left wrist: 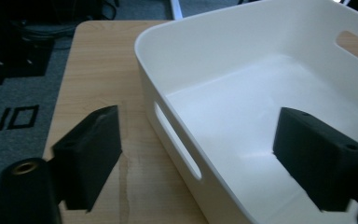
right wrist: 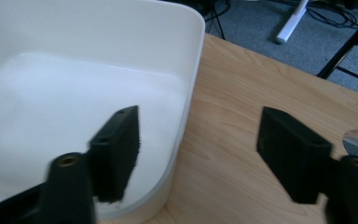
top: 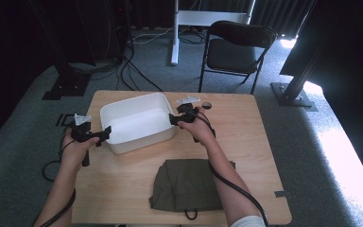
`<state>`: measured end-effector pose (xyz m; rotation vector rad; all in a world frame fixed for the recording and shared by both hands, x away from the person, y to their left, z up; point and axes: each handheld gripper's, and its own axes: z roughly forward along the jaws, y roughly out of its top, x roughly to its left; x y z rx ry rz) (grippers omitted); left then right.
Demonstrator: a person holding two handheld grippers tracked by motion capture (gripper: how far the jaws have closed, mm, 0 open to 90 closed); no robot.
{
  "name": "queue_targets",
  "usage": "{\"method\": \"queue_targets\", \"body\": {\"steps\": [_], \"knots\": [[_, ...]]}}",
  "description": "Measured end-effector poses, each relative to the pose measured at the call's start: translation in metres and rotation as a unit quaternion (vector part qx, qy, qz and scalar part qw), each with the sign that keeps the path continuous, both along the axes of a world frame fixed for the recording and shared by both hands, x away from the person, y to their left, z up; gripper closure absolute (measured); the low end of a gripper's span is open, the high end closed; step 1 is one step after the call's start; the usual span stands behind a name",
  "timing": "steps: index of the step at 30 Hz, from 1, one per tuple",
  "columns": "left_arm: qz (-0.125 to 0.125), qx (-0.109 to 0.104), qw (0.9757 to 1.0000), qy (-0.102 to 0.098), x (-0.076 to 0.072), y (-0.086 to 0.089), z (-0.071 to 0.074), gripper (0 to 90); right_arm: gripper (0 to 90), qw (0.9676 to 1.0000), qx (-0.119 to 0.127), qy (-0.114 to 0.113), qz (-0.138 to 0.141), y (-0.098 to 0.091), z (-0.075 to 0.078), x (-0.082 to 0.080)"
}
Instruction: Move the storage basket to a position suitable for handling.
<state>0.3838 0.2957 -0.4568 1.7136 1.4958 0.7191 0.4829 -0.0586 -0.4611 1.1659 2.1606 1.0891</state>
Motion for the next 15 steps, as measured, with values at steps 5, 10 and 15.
{"method": "queue_targets", "body": {"steps": [5,10,15], "knots": [[0.023,0.016,0.9996,0.005,0.011,0.001,-0.012,31.5,41.4,0.9995,-0.03,0.001,0.001,0.008,-0.009,0.007],[0.034,0.005,0.9992,0.021,0.018,0.002,-0.023,46.2,47.7,0.9989,-0.046,-0.003,-0.002,0.013,-0.017,0.011],[0.037,-0.006,0.999,0.024,0.023,-0.004,-0.028,57.5,56.3,0.9986,-0.047,0.005,-0.021,0.016,-0.024,0.015]]}}
